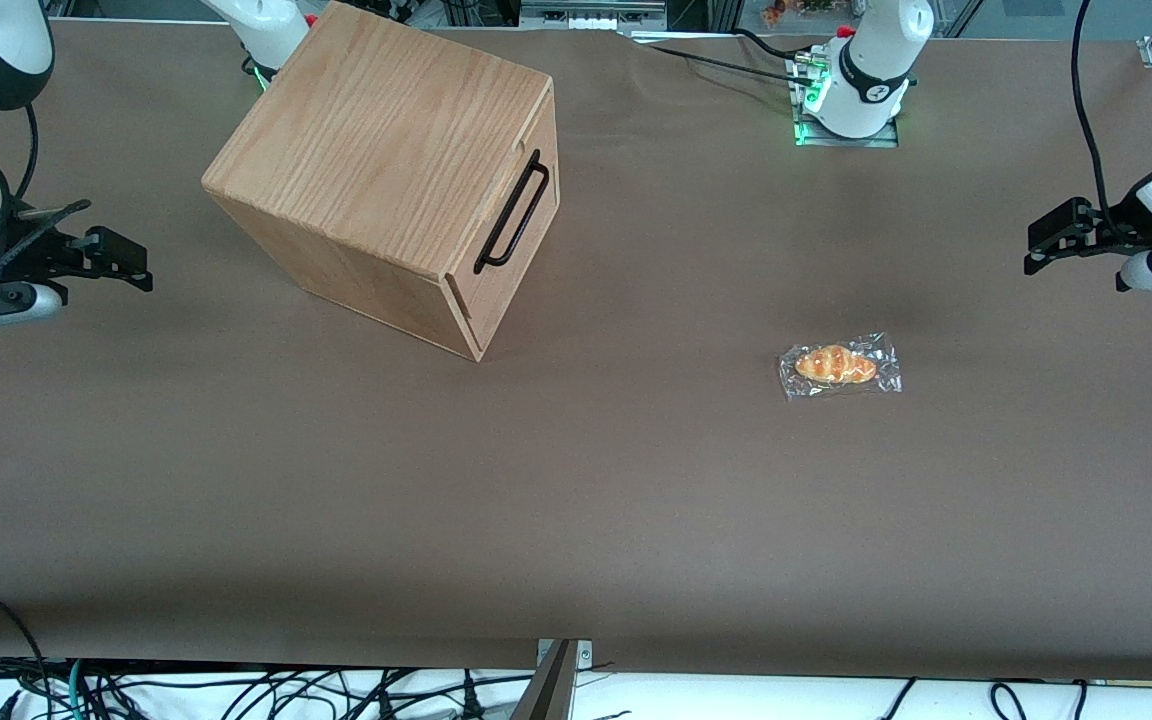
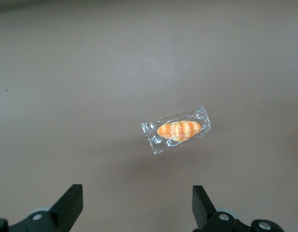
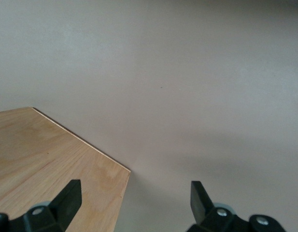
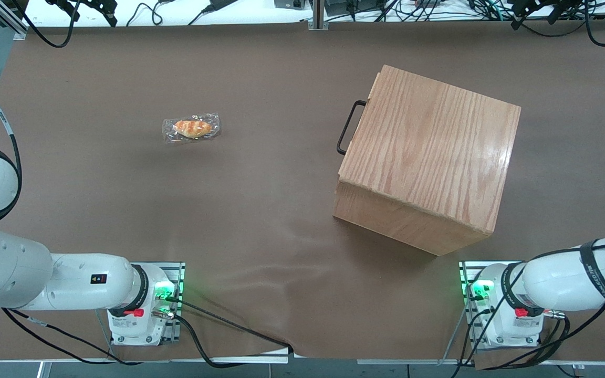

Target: Open top drawer with left arm

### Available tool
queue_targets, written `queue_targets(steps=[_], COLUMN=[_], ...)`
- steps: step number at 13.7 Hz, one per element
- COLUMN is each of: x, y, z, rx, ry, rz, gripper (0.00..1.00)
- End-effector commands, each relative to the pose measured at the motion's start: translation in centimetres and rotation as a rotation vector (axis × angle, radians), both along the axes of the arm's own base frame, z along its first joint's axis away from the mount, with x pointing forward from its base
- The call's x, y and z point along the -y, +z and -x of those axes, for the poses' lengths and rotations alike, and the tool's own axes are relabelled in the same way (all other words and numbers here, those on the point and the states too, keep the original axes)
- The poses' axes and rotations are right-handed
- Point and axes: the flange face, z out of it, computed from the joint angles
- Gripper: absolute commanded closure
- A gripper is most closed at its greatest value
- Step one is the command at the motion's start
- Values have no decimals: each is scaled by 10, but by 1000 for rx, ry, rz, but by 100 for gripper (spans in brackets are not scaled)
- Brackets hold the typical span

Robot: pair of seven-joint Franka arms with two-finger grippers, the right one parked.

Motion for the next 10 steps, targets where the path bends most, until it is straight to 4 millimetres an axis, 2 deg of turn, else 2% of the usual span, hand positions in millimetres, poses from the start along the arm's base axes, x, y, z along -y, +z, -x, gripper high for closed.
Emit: queue_targets(steps=[1, 10], x=[0, -3], y=[2, 2], z=[3, 1], rx=[10, 11], ry=[-21, -16], rz=[-22, -21], gripper=[0, 0])
